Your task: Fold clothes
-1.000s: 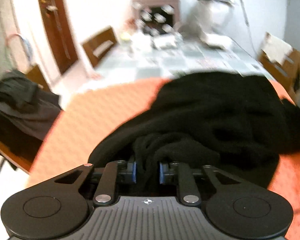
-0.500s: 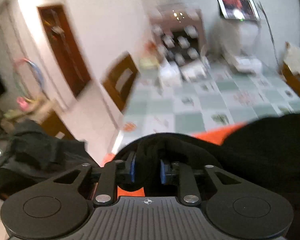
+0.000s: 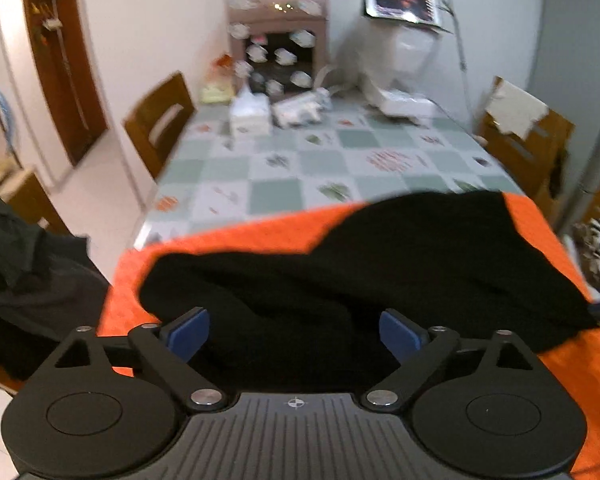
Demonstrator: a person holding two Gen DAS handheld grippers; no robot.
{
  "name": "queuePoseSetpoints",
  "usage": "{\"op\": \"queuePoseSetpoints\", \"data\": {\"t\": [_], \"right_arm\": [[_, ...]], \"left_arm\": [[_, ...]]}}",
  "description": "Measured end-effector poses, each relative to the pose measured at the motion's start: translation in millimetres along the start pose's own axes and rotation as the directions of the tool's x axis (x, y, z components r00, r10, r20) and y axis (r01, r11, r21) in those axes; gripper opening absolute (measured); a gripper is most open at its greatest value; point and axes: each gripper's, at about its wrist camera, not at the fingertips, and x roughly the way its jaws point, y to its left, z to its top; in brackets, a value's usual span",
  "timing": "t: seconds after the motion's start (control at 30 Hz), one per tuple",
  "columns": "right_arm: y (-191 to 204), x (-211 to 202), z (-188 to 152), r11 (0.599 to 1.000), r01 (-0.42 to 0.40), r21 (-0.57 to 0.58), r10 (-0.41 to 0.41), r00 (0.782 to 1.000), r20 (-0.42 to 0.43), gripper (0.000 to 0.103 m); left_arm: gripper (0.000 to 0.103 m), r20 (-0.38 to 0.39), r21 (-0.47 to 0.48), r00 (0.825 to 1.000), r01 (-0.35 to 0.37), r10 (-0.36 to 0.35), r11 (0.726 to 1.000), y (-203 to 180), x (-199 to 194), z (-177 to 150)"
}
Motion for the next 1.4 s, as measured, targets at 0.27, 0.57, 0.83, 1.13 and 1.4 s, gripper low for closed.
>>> {"op": "queuePoseSetpoints", "data": {"t": [0.27,0.57,0.83,1.13,1.4], "right_arm": [[-9,6,-6,0.992,0.065,-0.105,-0.068,0.997,-0.023,0.082],[-11,27,1,0.982,-0.015,-0.187,0.001,0.997,-0.075,0.082],[4,46,0,0.957,-0.066,-0.283,0.031,0.991,-0.127,0.082],[-4,49,-9,0.958,-0.051,-0.282,0.019,0.993,-0.116,0.057],[-8,18,7,0.969,-0.057,-0.24,0.049,0.998,-0.037,0.023]], "left_arm": [[0.098,-0.132,0.053,0.985,0.118,-0.11,0.992,-50,24,-54],[0.1,-0.249,0.102,0.947,0.236,-0.204,0.966,-113,62,-89],[0.1,-0.302,0.205,0.947,0.178,-0.11,0.963,-160,96,-102],[0.059,-0.278,0.102,0.961,0.025,0.004,0.994,-149,108,-93],[0.029,-0.212,-0.126,0.976,-0.071,0.043,0.989,-82,85,-76]]}}
